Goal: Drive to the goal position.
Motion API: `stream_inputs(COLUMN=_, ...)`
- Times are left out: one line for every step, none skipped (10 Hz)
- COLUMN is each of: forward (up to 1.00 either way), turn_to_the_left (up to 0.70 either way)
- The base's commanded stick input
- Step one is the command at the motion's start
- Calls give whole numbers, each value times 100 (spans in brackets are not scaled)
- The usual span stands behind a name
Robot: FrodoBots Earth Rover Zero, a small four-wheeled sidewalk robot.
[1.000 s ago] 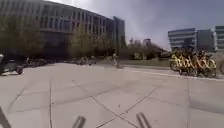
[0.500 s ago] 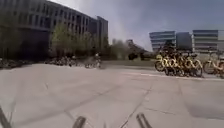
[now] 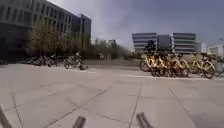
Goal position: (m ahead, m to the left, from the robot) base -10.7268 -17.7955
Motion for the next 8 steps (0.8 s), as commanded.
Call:
stream_inputs(forward=100, turn_to_the_left=-40)
stream_inputs(forward=100, turn_to_the_left=-40)
stream_inputs(forward=100, turn_to_the_left=-40)
stream_inputs(forward=100, turn_to_the_left=-40)
stream_inputs(forward=100, turn_to_the_left=-40)
stream_inputs(forward=100, turn_to_the_left=-40)
stream_inputs(forward=100, turn_to_the_left=-40)
stream_inputs(forward=100, turn_to_the_left=-40)
